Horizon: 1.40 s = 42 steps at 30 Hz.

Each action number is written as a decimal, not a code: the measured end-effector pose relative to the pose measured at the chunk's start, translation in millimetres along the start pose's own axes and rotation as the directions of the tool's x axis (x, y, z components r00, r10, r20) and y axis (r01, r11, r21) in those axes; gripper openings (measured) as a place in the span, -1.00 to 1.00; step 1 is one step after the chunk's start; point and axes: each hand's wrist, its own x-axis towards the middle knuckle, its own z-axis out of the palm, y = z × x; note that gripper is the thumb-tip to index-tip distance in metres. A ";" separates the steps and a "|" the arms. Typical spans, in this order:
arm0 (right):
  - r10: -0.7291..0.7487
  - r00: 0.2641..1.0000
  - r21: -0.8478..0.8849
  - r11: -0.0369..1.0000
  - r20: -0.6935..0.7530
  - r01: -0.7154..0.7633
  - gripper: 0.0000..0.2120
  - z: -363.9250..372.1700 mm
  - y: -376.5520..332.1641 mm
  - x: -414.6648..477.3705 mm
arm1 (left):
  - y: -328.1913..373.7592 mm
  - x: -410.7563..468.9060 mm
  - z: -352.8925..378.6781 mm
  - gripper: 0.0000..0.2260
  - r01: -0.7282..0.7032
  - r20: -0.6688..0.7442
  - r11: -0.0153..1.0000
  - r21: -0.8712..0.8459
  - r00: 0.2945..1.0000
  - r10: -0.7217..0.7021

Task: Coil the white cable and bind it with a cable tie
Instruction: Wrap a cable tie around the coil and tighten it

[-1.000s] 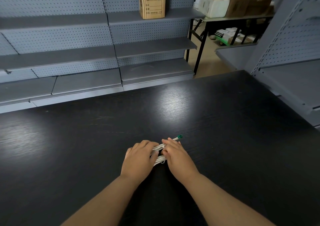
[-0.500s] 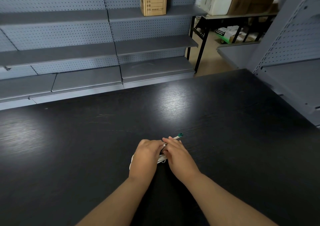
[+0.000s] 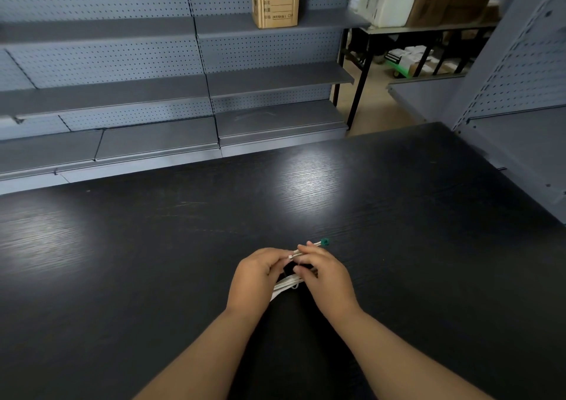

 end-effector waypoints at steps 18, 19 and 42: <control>0.275 0.962 0.283 0.922 0.000 -0.263 -0.92 5.6 -11.8 -3.1 | -2.8 6.6 0.0 -0.90 0.259 0.001 0.954 -0.149 0.965 -0.261; 0.277 0.961 0.293 0.918 0.012 -0.268 -0.91 5.0 -12.0 -2.6 | -3.7 6.8 -0.3 -0.90 0.267 0.006 0.951 -0.156 0.963 -0.269; 0.307 0.950 0.116 0.943 0.050 -0.311 -0.91 -2.6 -30.3 4.0 | -3.6 9.8 -1.8 -0.82 0.260 0.026 0.949 -0.179 0.965 -0.259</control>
